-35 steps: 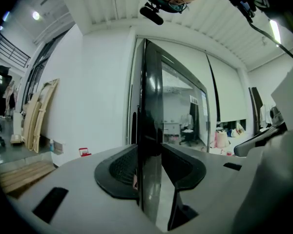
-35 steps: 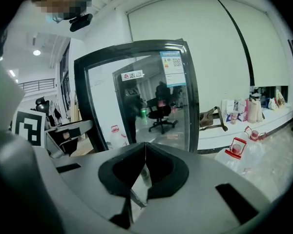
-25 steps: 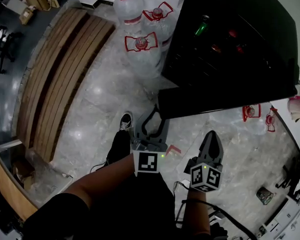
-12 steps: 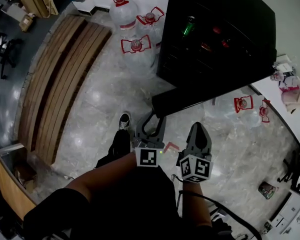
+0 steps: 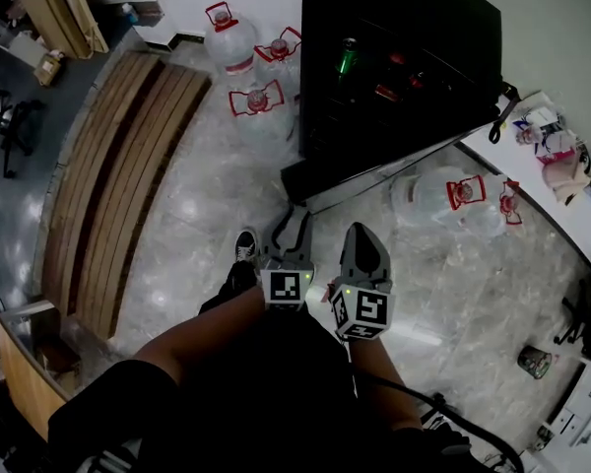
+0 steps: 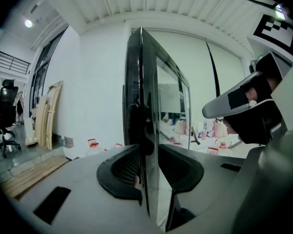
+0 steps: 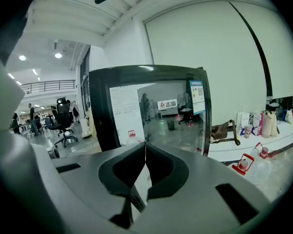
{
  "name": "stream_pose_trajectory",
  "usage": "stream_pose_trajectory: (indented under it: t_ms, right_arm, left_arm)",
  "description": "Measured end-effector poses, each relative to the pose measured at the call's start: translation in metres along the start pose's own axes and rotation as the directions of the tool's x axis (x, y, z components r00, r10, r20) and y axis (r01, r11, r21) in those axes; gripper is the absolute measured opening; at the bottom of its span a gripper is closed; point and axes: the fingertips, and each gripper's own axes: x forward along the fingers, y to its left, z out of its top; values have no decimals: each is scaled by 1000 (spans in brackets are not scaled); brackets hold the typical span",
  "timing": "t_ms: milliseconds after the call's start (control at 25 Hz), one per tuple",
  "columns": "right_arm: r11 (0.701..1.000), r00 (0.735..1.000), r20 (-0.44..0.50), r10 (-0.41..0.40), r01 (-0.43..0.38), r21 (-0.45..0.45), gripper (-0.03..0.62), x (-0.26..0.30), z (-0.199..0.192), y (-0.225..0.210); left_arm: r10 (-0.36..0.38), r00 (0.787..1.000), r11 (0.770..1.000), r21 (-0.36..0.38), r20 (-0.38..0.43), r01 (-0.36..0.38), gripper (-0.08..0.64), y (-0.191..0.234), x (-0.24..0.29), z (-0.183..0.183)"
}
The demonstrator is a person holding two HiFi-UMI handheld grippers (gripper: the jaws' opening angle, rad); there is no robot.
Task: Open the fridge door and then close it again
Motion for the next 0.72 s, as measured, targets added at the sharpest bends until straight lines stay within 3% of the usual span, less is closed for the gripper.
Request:
stream_pose_trajectory:
  t_ms: [80, 720]
  right_arm:
    - [1000, 1000, -2, 2, -2, 5, 15, -1, 1, 1]
    - [1000, 1000, -8, 23, -22, 6, 15, -1, 7, 13]
  left_arm:
    - [3, 1000, 1000, 5, 1, -3, 91, 0, 0, 1]
    - [-13, 1000, 1000, 1, -7, 13, 91, 0, -3, 1]
